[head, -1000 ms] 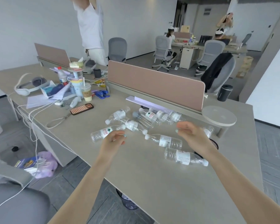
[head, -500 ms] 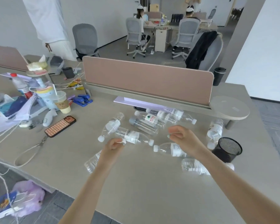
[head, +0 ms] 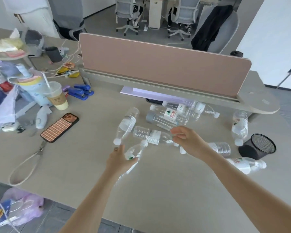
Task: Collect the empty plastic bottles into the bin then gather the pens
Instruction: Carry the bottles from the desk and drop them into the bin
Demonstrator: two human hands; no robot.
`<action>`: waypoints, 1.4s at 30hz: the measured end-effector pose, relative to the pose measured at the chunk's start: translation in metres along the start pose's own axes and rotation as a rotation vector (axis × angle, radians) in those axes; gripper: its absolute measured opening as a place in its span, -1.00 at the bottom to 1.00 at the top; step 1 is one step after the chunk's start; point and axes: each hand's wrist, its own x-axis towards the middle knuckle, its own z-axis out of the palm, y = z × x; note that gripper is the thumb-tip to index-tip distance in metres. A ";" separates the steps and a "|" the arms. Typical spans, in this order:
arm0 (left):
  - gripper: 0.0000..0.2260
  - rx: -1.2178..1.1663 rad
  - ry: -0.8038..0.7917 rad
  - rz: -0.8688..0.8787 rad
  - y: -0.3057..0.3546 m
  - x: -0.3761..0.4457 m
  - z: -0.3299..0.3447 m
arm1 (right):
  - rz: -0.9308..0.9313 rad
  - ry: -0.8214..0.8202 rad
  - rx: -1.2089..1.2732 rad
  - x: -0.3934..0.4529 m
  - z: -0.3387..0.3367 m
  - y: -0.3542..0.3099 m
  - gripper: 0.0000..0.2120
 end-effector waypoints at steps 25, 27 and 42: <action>-0.44 -0.539 -0.085 -0.070 -0.021 0.023 -0.018 | 0.031 -0.050 -0.332 0.094 0.061 0.001 -0.55; -0.52 -0.570 -0.045 -0.066 -0.017 0.029 -0.024 | 0.032 -0.058 -0.427 0.104 0.066 0.004 -0.49; -0.57 -0.628 0.058 -0.083 0.002 0.068 -0.044 | 0.078 -0.224 -0.798 0.141 0.101 0.030 -0.16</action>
